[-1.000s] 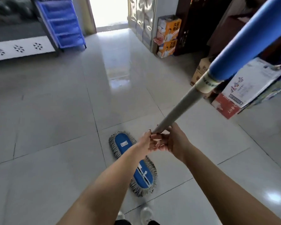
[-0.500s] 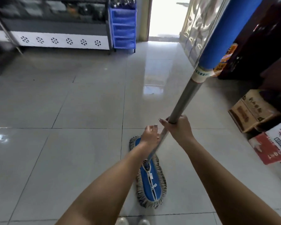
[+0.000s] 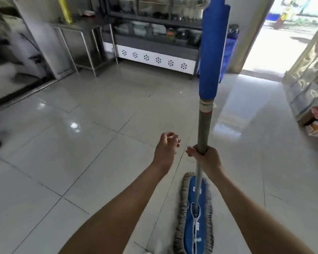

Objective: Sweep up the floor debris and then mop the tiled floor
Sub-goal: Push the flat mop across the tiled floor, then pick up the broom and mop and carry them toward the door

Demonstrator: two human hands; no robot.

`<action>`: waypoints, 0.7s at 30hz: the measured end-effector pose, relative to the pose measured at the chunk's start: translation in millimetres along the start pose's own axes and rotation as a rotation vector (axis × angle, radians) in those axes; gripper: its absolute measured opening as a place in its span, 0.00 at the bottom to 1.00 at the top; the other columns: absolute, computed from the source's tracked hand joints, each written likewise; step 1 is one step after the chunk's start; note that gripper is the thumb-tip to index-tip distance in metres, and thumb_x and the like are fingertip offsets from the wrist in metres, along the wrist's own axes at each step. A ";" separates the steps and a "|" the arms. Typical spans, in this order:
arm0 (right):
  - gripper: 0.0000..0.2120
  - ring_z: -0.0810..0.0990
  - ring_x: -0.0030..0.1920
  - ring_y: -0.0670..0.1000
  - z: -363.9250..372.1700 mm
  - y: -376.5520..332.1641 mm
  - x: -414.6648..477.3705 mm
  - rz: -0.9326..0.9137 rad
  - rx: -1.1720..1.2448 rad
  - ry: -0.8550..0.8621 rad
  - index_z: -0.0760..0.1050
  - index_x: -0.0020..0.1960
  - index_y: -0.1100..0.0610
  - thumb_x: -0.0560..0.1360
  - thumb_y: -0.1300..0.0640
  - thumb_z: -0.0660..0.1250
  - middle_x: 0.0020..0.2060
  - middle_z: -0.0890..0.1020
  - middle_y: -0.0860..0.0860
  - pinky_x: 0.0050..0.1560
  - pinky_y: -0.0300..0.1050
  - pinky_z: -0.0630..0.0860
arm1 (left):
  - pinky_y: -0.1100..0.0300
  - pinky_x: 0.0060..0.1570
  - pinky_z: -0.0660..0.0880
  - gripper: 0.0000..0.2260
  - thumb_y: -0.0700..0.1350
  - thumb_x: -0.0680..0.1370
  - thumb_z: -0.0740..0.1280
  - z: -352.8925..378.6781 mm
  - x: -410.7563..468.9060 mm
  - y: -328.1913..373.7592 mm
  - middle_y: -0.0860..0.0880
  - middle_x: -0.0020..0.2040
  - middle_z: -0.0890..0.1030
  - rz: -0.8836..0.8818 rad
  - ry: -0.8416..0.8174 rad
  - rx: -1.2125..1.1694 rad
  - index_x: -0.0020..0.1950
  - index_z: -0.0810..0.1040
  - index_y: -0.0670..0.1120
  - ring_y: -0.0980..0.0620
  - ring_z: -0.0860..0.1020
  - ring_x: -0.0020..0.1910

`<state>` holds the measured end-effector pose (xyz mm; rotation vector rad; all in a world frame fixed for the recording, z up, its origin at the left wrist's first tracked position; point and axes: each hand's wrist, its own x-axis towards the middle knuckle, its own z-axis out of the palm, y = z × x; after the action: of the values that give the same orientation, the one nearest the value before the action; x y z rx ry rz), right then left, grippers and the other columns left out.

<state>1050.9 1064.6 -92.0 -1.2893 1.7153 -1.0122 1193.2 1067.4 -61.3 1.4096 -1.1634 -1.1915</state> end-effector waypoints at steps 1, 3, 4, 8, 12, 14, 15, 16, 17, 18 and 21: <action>0.10 0.80 0.32 0.50 3.0 -2.7 0.4 -0.010 0.024 -0.005 0.78 0.36 0.57 0.70 0.51 0.73 0.30 0.82 0.53 0.43 0.50 0.79 | 0.60 0.46 0.74 0.07 0.49 0.81 0.57 -8.5 -3.6 4.6 0.53 0.48 0.78 0.013 0.042 -0.016 0.57 0.68 0.50 0.56 0.77 0.47; 0.14 0.77 0.28 0.53 9.5 -7.9 -0.8 -0.033 0.053 -0.039 0.74 0.32 0.57 0.71 0.51 0.72 0.25 0.78 0.52 0.38 0.51 0.78 | 0.61 0.43 0.74 0.05 0.47 0.81 0.57 -24.7 -15.0 12.2 0.52 0.47 0.78 0.038 0.141 -0.072 0.56 0.68 0.49 0.56 0.77 0.45; 0.16 0.74 0.27 0.53 12.2 -8.1 -2.5 -0.047 0.057 -0.049 0.71 0.31 0.57 0.71 0.51 0.72 0.23 0.75 0.53 0.34 0.50 0.75 | 0.61 0.43 0.73 0.05 0.46 0.81 0.58 -29.8 -19.8 14.8 0.52 0.46 0.78 0.039 0.175 -0.099 0.55 0.69 0.48 0.55 0.77 0.45; 0.21 0.66 0.26 0.51 25.8 -7.0 -11.8 -0.107 0.082 -0.127 0.65 0.27 0.56 0.72 0.50 0.71 0.24 0.68 0.55 0.28 0.46 0.64 | 0.60 0.44 0.74 0.05 0.44 0.81 0.58 -46.9 -41.9 18.4 0.53 0.44 0.78 0.018 0.320 -0.180 0.55 0.69 0.47 0.55 0.77 0.44; 0.22 0.65 0.23 0.50 22.9 -10.0 -15.0 -0.151 0.088 -0.138 0.65 0.26 0.54 0.71 0.48 0.71 0.21 0.67 0.53 0.26 0.45 0.63 | 0.60 0.44 0.74 0.05 0.43 0.81 0.57 -64.4 -69.4 13.5 0.53 0.43 0.79 0.041 0.445 -0.229 0.55 0.70 0.48 0.56 0.77 0.44; 0.21 0.69 0.23 0.51 14.3 -20.1 -8.4 -0.205 0.080 -0.101 0.67 0.26 0.55 0.71 0.48 0.71 0.21 0.70 0.54 0.25 0.45 0.68 | 0.59 0.44 0.74 0.04 0.43 0.81 0.57 -73.4 -82.3 12.4 0.53 0.43 0.79 0.055 0.521 -0.244 0.54 0.70 0.48 0.56 0.78 0.44; 0.22 0.70 0.23 0.51 10.8 -26.4 -4.0 -0.234 0.087 -0.069 0.66 0.26 0.56 0.72 0.48 0.70 0.21 0.70 0.54 0.26 0.46 0.69 | 0.59 0.45 0.74 0.04 0.44 0.81 0.58 -77.6 -87.0 13.2 0.52 0.43 0.79 0.054 0.563 -0.251 0.54 0.70 0.48 0.55 0.78 0.45; 0.22 0.71 0.23 0.51 8.9 -33.1 -0.3 -0.259 0.101 -0.047 0.66 0.26 0.56 0.72 0.49 0.70 0.21 0.70 0.54 0.26 0.46 0.70 | 0.58 0.44 0.74 0.04 0.44 0.81 0.58 -81.2 -91.5 14.9 0.52 0.43 0.79 0.056 0.604 -0.258 0.54 0.71 0.48 0.55 0.78 0.45; 0.22 0.71 0.22 0.51 8.6 -40.9 2.2 -0.279 0.117 -0.040 0.66 0.26 0.56 0.72 0.49 0.70 0.20 0.70 0.53 0.25 0.45 0.70 | 0.59 0.44 0.74 0.04 0.44 0.81 0.58 -84.1 -94.6 17.7 0.51 0.43 0.80 0.066 0.635 -0.261 0.53 0.71 0.48 0.55 0.78 0.45; 0.22 0.71 0.19 0.50 11.0 -47.8 2.7 -0.299 0.130 -0.048 0.66 0.26 0.56 0.72 0.49 0.70 0.19 0.70 0.51 0.23 0.43 0.70 | 0.59 0.44 0.75 0.04 0.43 0.81 0.58 -86.8 -97.9 20.2 0.51 0.44 0.80 0.076 0.657 -0.260 0.53 0.71 0.48 0.55 0.78 0.44; 0.22 0.71 0.17 0.47 28.2 -66.7 -3.3 -0.352 0.145 -0.107 0.67 0.26 0.56 0.72 0.47 0.70 0.17 0.70 0.48 0.20 0.40 0.69 | 0.60 0.44 0.75 0.03 0.44 0.81 0.58 -99.0 -108.8 28.4 0.49 0.47 0.79 0.095 0.698 -0.230 0.54 0.70 0.48 0.57 0.78 0.44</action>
<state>1102.2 1051.5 -42.5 -1.5522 1.3349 -1.2180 1279.6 1178.4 -10.0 1.4049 -0.5741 -0.6463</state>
